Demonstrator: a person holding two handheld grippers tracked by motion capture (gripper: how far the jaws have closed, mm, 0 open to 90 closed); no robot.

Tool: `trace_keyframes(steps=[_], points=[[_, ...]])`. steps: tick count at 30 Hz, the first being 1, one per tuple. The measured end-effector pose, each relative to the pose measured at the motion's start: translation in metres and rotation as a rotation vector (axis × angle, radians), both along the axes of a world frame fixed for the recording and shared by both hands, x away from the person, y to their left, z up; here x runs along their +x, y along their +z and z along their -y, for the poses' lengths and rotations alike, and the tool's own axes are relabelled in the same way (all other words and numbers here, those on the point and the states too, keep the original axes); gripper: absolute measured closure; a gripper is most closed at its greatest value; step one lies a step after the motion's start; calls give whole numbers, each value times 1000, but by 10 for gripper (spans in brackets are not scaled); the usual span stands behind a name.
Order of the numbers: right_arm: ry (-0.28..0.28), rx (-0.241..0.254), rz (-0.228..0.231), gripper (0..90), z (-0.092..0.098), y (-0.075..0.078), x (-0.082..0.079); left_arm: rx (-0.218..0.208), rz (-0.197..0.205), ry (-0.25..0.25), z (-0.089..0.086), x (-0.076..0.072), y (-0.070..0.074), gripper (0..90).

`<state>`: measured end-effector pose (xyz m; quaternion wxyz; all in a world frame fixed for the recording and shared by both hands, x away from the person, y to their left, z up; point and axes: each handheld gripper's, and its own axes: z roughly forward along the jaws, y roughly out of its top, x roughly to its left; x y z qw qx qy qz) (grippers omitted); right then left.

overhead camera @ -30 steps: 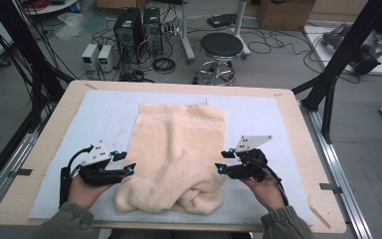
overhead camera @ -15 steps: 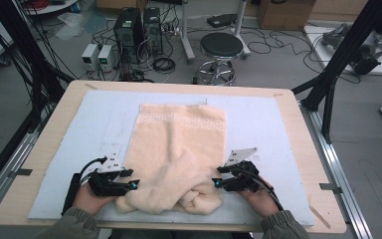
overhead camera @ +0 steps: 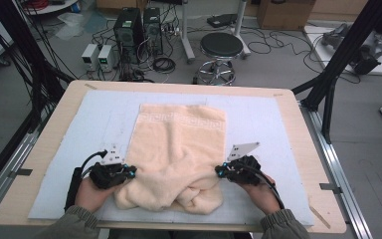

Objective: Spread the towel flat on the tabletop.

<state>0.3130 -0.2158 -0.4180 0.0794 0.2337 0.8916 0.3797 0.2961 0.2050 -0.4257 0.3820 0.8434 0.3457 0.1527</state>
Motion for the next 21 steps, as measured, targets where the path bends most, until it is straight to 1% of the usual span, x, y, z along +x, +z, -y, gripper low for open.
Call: trace_keyframes(steps=[1, 2, 3, 5, 6, 7, 8, 9, 10, 11, 12, 13, 14, 15, 17, 19, 20, 21], points=[[-10, 3, 7, 865, 2, 2, 6, -19, 6, 23, -1, 7, 4, 852], [-27, 3, 8, 866, 4, 4, 11, -48, 11, 50, -2, 15, 7, 852], [-42, 3, 16, 865, 5, 7, 17, -63, 16, 74, -3, 23, 11, 853], [-88, 0, 23, 865, 5, 10, 30, -69, 51, 129, -1, 39, 17, 854], [-112, -7, 35, 865, 5, 12, 38, -62, 56, 153, 0, 47, 19, 854], [-141, -9, 30, 865, 5, 13, 46, -65, 51, 169, 1, 54, 19, 853], [-158, -10, 32, 865, 5, 13, 52, -78, 43, 198, 1, 64, 17, 852], [-188, -7, 25, 864, 7, 12, 63, -92, 26, 215, 2, 72, 16, 846], [-209, -10, 12, 860, 9, 9, 72, -95, 15, 224, 2, 77, 14, 821], [-222, -6, -6, 855, 11, 6, 79, -91, 16, 237, 3, 79, 14, 771], [-231, 3, -26, 840, 13, 3, 83, -93, 19, 236, 1, 79, 16, 721], [-238, 4, -34, 803, 15, 1, 84, -114, 21, 228, -1, 78, 18, 687], [-240, 11, -34, 755, 16, 1, 84, -135, 25, 218, -3, 75, 20, 663], [-239, 20, -29, 725, 17, 3, 82, -135, 34, 202, -5, 71, 24, 647], [-220, 31, 2, 707, 18, 11, 75, -146, 51, 178, -8, 63, 31, 613], [-188, 59, 31, 675, 17, 20, 63, -139, 63, 144, -10, 54, 36, 589], [-176, 56, 43, 648, 17, 23, 57, -133, 78, 124, -10, 45, 39, 578], [-153, 45, 66, 624, 16, 27, 49, -132, 92, 111, -9, 36, 40, 569]])
